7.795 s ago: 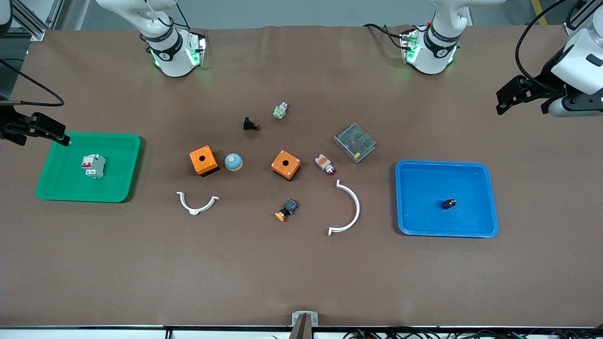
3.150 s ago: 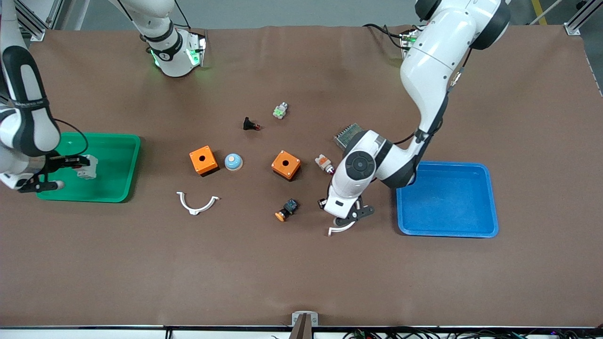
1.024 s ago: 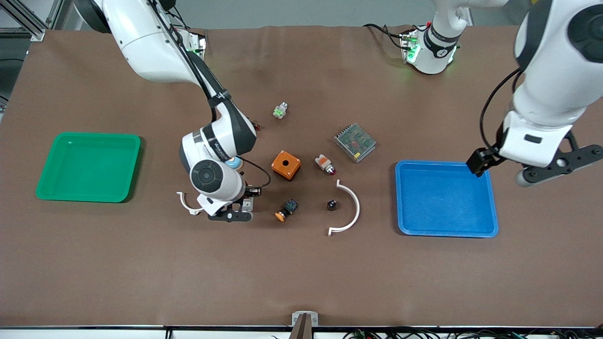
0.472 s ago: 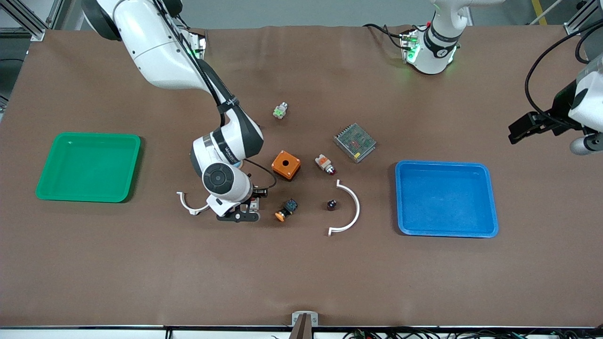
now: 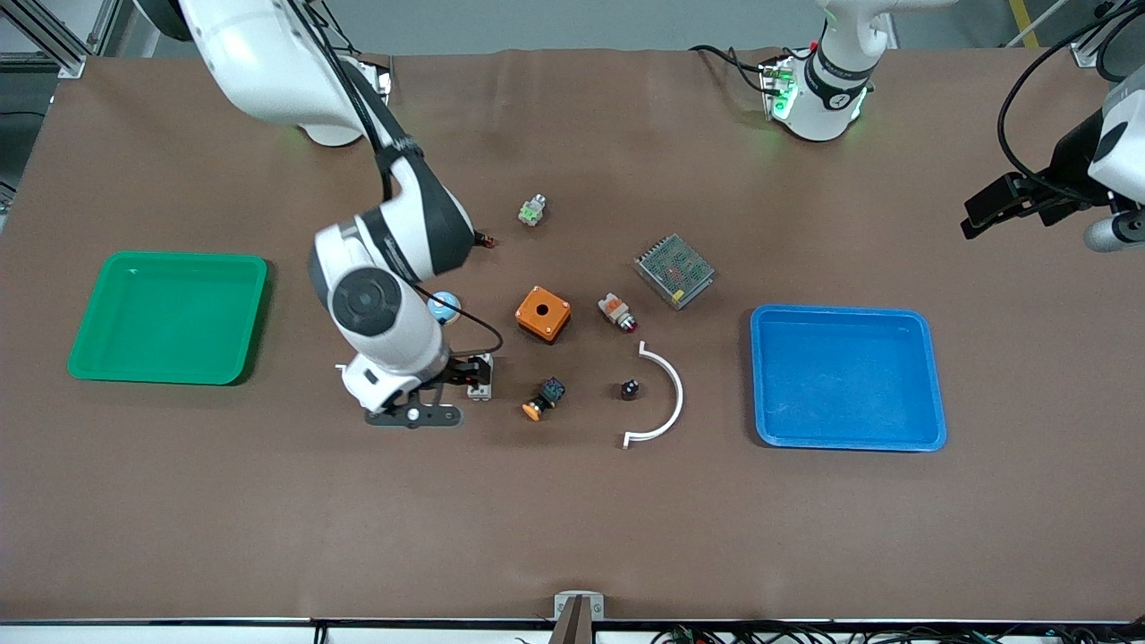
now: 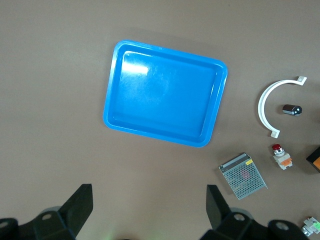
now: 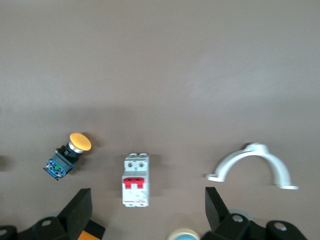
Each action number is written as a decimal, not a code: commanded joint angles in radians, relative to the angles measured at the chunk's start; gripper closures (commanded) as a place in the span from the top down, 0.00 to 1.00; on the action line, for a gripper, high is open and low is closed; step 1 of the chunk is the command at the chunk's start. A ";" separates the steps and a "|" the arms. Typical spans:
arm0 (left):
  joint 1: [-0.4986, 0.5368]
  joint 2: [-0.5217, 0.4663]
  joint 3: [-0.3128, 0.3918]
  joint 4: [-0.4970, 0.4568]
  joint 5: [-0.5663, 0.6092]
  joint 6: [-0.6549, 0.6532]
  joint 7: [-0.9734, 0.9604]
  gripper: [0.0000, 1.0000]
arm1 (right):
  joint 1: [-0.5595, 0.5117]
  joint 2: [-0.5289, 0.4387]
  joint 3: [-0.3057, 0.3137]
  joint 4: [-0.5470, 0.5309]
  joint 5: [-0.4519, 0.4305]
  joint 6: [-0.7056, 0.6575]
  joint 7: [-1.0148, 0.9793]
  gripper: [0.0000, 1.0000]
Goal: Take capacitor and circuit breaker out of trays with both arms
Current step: 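Lower the breaker beside the orange box and open the right gripper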
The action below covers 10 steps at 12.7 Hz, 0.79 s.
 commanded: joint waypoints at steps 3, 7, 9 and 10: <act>0.010 -0.026 -0.052 -0.030 0.033 0.017 0.024 1.00 | -0.093 -0.131 0.007 -0.010 -0.033 -0.092 0.000 1.00; 0.012 -0.025 -0.089 -0.030 0.046 0.018 0.027 1.00 | -0.228 -0.213 0.005 -0.008 -0.031 -0.205 -0.153 1.00; 0.012 -0.020 -0.089 -0.029 0.051 0.018 0.045 1.00 | -0.278 -0.297 -0.028 -0.027 -0.034 -0.251 -0.347 1.00; 0.012 -0.020 -0.089 -0.029 0.051 0.018 0.068 1.00 | -0.301 -0.323 -0.035 -0.039 -0.031 -0.264 -0.395 1.00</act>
